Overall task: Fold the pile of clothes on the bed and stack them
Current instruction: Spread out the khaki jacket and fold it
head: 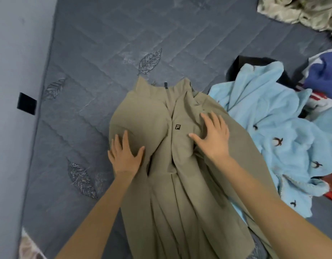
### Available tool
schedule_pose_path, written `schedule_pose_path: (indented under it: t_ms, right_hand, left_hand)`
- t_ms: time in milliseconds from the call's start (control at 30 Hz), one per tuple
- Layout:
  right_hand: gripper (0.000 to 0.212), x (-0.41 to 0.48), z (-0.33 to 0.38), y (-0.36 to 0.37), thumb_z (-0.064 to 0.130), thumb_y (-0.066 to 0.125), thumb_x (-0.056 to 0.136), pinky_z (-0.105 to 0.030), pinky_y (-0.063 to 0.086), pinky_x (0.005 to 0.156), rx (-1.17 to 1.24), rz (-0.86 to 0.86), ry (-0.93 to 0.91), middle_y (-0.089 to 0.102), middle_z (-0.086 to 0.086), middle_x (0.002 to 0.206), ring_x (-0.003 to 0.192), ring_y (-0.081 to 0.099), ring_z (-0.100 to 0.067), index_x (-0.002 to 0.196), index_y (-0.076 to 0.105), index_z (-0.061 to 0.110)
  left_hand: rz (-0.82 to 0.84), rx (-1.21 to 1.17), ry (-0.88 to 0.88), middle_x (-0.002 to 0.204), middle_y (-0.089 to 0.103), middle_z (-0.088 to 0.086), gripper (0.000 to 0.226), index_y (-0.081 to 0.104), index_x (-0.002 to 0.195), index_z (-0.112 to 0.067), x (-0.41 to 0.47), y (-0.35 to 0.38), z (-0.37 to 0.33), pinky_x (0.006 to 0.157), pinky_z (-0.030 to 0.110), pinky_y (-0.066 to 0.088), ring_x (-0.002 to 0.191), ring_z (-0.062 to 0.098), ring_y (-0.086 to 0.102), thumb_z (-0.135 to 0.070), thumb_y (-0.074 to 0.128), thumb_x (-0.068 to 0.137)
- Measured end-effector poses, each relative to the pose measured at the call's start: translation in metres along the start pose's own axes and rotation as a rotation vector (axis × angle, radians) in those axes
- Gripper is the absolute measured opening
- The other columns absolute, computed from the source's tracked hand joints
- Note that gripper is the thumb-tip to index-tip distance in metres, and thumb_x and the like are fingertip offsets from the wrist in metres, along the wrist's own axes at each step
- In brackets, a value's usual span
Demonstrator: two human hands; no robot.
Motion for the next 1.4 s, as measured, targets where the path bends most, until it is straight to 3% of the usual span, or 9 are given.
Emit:
schedule_pose_path:
  t_ms: [167, 300, 367, 433, 567, 700, 900, 1233, 1400]
  right_hand:
    - [0.083, -0.034, -0.026, 0.028, 0.058, 0.058, 0.086, -0.046, -0.004, 0.118, -0.169, 0.121, -0.020, 0.007, -0.004, 0.161, 0.148, -0.003, -0.025, 0.152, 0.018, 0.029]
    - [0.082, -0.056, -0.006, 0.038, 0.054, 0.062, 0.084, -0.041, -0.005, 0.118, -0.136, 0.042, -0.175, 0.015, -0.006, 0.160, 0.148, 0.003, -0.026, 0.151, 0.025, 0.024]
    - [0.083, -0.069, 0.004, 0.050, 0.053, 0.064, 0.083, -0.041, -0.004, 0.117, -0.178, 0.043, -0.238, 0.016, -0.007, 0.160, 0.148, 0.006, -0.028, 0.151, 0.025, 0.024]
    - [0.085, -0.074, -0.002, 0.062, 0.052, 0.063, 0.084, -0.043, -0.004, 0.117, -0.222, 0.087, -0.193, 0.010, -0.008, 0.161, 0.148, 0.001, -0.029, 0.152, 0.019, 0.025]
    - [0.082, -0.072, -0.017, 0.070, 0.048, 0.056, 0.090, -0.047, -0.006, 0.119, -0.237, 0.139, -0.052, 0.003, -0.009, 0.162, 0.148, -0.006, -0.028, 0.154, 0.009, 0.025]
    - [0.082, -0.070, 0.025, 0.074, 0.046, 0.060, 0.089, -0.041, -0.007, 0.117, -0.169, 0.090, -0.196, 0.008, -0.008, 0.161, 0.149, -0.003, -0.026, 0.153, 0.015, 0.021]
    - [0.082, -0.087, 0.068, 0.092, 0.041, 0.067, 0.085, -0.038, -0.004, 0.118, -0.102, 0.101, -0.365, 0.013, -0.007, 0.160, 0.148, 0.002, -0.027, 0.152, 0.024, 0.023]
    - [0.086, -0.138, 0.064, 0.147, 0.052, 0.065, 0.082, -0.044, -0.002, 0.119, -0.114, 0.209, -0.358, 0.012, -0.008, 0.160, 0.148, 0.001, -0.025, 0.152, 0.023, 0.024]
    - [0.085, -0.159, 0.041, 0.157, 0.059, 0.051, 0.086, -0.042, -0.002, 0.119, -0.102, 0.214, -0.284, 0.016, -0.005, 0.160, 0.148, 0.006, -0.020, 0.153, 0.015, 0.020]
  left_hand:
    - [0.037, -0.158, -0.341, 0.160, 0.003, 0.012, 0.102, -0.003, 0.151, -0.011, -0.035, 0.025, 0.064, 0.118, 0.048, 0.005, 0.147, 0.026, 0.002, -0.050, 0.063, 0.085]
    - [-0.088, -0.051, -0.203, 0.132, 0.049, 0.021, 0.043, 0.053, 0.120, 0.000, -0.038, 0.016, 0.076, 0.100, 0.048, 0.034, 0.125, 0.038, 0.041, -0.026, 0.066, 0.088]
    - [-0.154, -0.087, -0.134, 0.094, 0.059, 0.019, 0.013, 0.055, 0.089, -0.003, -0.039, 0.005, 0.078, 0.074, 0.042, 0.041, 0.097, 0.038, 0.054, -0.015, 0.059, 0.091]
    - [-0.215, -0.213, -0.199, 0.078, 0.052, 0.013, 0.016, 0.045, 0.084, -0.006, -0.039, -0.012, 0.091, 0.063, 0.038, 0.037, 0.081, 0.034, 0.055, -0.013, 0.051, 0.096]
    - [-0.424, -0.405, -0.334, 0.096, 0.058, 0.020, 0.006, 0.046, 0.095, -0.008, -0.032, -0.060, 0.122, 0.077, 0.038, 0.041, 0.082, 0.027, 0.051, -0.012, 0.046, 0.099]
    - [-0.444, -0.410, -0.294, 0.098, 0.057, 0.016, 0.007, 0.050, 0.101, -0.008, -0.020, -0.077, 0.125, 0.085, 0.040, 0.044, 0.087, 0.025, 0.052, -0.014, 0.045, 0.100]
    - [-0.204, -0.500, -0.264, 0.143, 0.044, 0.017, 0.061, 0.025, 0.147, -0.014, -0.024, -0.028, 0.116, 0.107, 0.039, 0.036, 0.130, 0.028, 0.044, -0.024, 0.056, 0.095]
    - [-0.289, -0.143, -0.209, 0.150, 0.027, 0.019, 0.097, 0.023, 0.148, -0.009, -0.099, -0.005, 0.134, 0.114, 0.049, 0.018, 0.140, 0.034, 0.023, -0.054, 0.071, 0.076]
    - [-0.035, -0.043, -0.047, 0.149, 0.035, 0.012, 0.097, 0.038, 0.140, -0.013, -0.124, 0.045, 0.110, 0.112, 0.050, 0.021, 0.140, 0.032, 0.026, -0.073, 0.057, 0.066]
Point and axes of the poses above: each hand's wrist, its own x-axis towards the middle knuckle, its own y-axis out of the palm, z = x × y, the point moved 10 cm from there along x, towards the middle knuckle
